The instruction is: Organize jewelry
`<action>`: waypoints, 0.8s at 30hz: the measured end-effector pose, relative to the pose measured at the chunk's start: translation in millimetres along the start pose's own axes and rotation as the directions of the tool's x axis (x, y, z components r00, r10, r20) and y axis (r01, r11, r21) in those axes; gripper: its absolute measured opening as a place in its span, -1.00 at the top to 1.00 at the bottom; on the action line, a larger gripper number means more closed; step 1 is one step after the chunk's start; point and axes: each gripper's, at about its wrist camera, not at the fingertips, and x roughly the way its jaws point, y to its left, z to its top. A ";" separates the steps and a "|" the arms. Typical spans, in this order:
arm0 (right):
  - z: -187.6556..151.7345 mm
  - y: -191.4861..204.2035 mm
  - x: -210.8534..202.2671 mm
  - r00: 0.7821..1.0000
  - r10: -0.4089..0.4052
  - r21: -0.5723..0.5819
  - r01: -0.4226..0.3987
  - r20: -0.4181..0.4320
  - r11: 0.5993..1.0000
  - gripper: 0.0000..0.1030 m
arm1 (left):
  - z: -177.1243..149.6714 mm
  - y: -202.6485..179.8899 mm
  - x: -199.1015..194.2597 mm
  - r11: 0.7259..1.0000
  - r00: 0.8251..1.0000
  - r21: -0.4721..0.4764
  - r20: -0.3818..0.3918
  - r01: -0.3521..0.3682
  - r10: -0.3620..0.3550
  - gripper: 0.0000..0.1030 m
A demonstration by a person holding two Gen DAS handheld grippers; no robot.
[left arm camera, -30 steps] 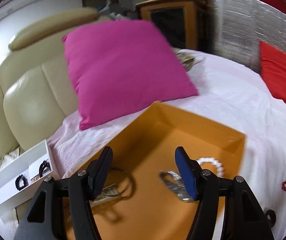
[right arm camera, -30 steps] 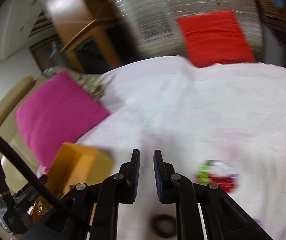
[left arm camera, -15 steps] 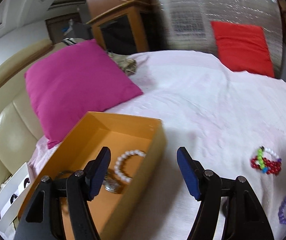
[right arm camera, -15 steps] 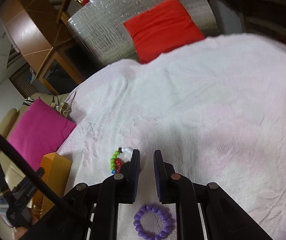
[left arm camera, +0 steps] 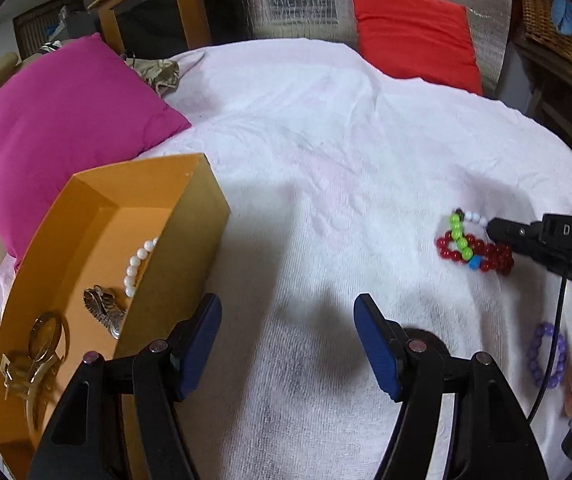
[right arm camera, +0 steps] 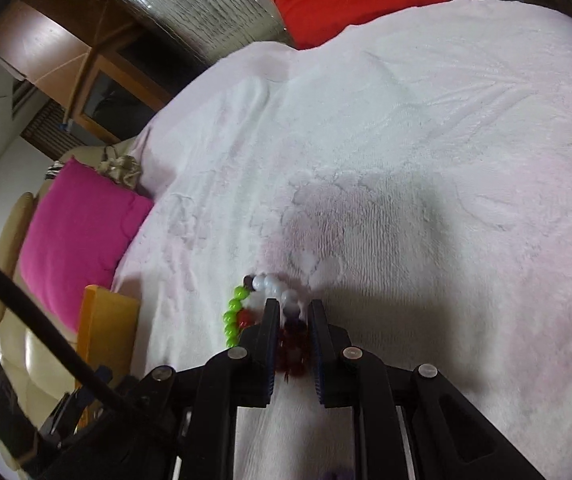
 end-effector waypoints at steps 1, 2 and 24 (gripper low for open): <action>0.2 1.4 1.7 1.000 -0.004 -0.010 0.003 -0.003 1.000 0.68 | 0.8 -1.1 1.8 1.000 1.000 0.002 -0.003 0.002 -0.002 -0.34; 0.3 3.2 1.2 1.000 -0.011 -0.024 0.011 0.003 1.000 0.73 | 0.9 -1.9 2.8 1.000 1.000 0.007 -0.006 0.004 -0.004 -0.35; -13.0 -64.7 -71.7 0.980 -0.193 0.093 0.189 0.042 0.978 0.75 | -19.0 -29.0 -1.0 0.961 0.970 0.144 -0.086 0.238 -0.228 -0.36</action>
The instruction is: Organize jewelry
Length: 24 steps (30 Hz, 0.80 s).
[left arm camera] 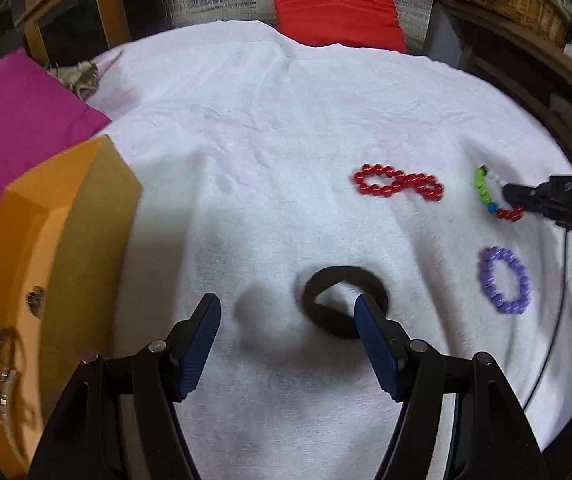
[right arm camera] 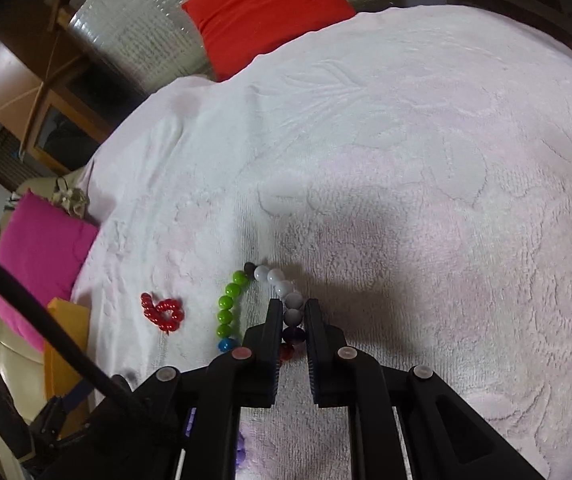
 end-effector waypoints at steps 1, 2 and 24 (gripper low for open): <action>1.4 1.2 1.8 1.000 0.000 0.000 0.000 -0.004 1.000 0.75 | 0.5 0.2 2.0 1.000 1.000 -0.006 -0.004 0.016 -0.016 -0.36; 2.0 2.3 3.9 1.000 0.000 0.000 0.000 -0.006 1.000 0.75 | 0.8 -0.6 4.8 1.000 1.000 -0.009 -0.014 0.026 -0.026 -0.36; 0.1 6.0 7.9 1.000 0.001 -0.046 0.000 0.009 0.999 0.76 | 9.3 -18.1 12.8 0.996 0.996 0.005 0.002 0.093 -0.093 0.73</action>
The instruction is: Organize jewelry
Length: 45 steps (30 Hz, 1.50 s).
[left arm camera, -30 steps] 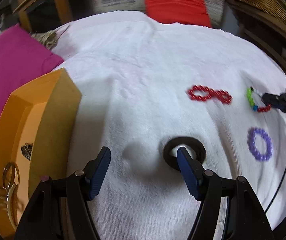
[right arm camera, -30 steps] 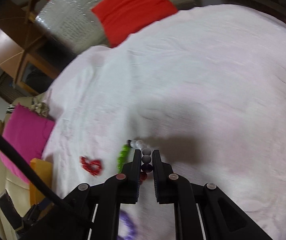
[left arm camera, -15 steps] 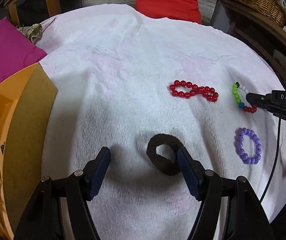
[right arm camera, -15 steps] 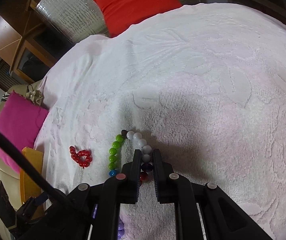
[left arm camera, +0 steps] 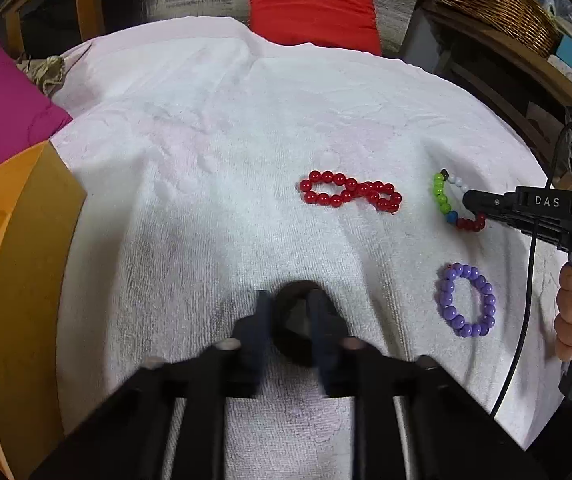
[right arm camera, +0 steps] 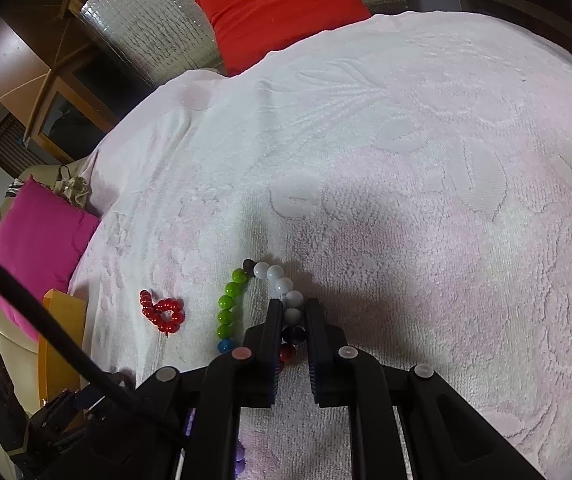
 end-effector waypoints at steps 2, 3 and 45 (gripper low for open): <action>-1.4 3.5 -1.4 1.000 -0.017 -0.018 0.017 0.010 1.000 0.76 | -0.3 0.6 -0.6 1.000 1.000 -0.007 0.005 0.008 -0.008 0.78; -1.6 5.1 -2.9 1.000 -0.023 -0.024 0.023 0.017 0.999 0.76 | 0.2 2.1 -2.4 1.000 1.000 -0.015 0.011 0.013 -0.013 0.79; 3.2 21.6 -32.2 0.981 0.079 -0.040 -0.073 0.174 0.996 0.76 | -4.5 2.7 -14.6 0.999 0.997 0.048 0.081 -0.004 0.001 0.74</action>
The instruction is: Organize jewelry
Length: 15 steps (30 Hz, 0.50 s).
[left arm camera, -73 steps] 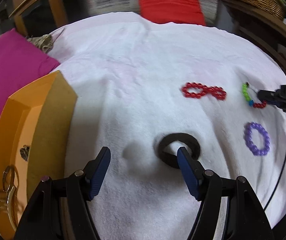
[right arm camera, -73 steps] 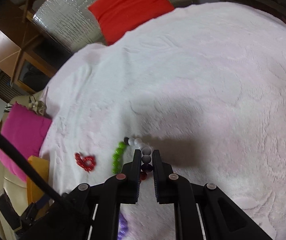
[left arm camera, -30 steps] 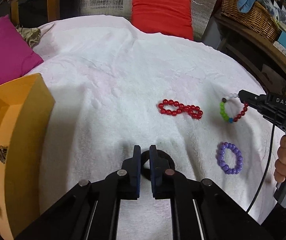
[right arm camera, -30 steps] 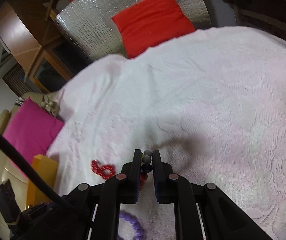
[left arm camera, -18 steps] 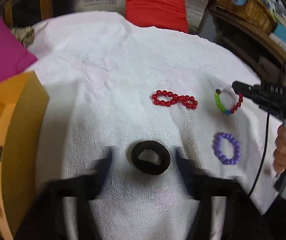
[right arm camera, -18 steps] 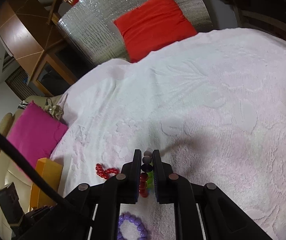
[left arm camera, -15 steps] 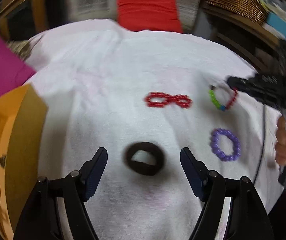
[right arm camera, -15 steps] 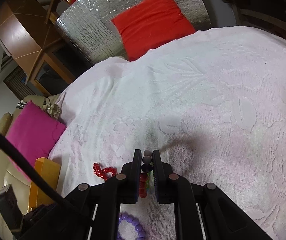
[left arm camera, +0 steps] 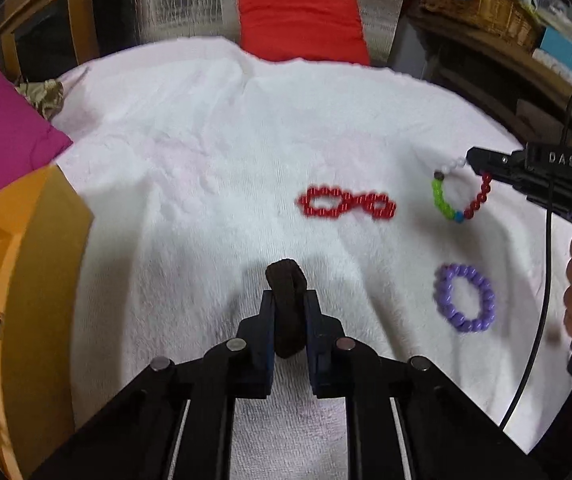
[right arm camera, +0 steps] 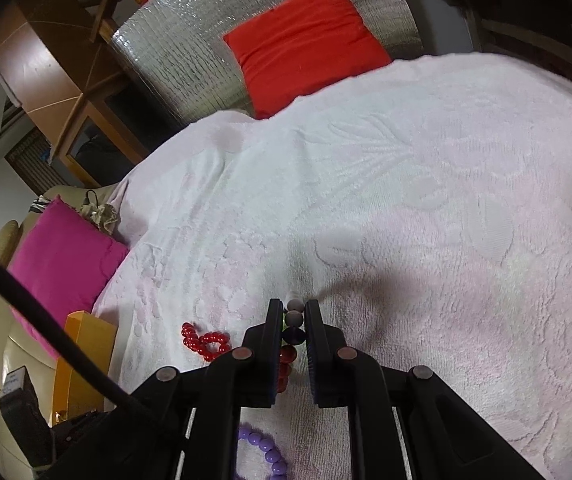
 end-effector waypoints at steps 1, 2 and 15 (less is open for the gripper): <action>0.8 1.2 -2.2 1.000 0.009 -0.005 -0.009 0.010 1.000 0.76 | 1.0 1.0 -4.3 1.000 1.000 -0.007 0.018 0.002 -0.002 0.74; 1.2 3.4 -5.1 1.000 0.020 -0.012 -0.019 0.025 1.000 0.76 | 2.6 2.9 -7.9 1.000 0.999 -0.021 0.033 0.007 -0.007 0.74; -5.2 50.8 -30.2 0.989 0.117 -0.110 -0.107 0.093 0.988 0.76 | 6.2 25.2 -57.5 0.986 0.984 -0.167 0.178 0.004 0.026 0.74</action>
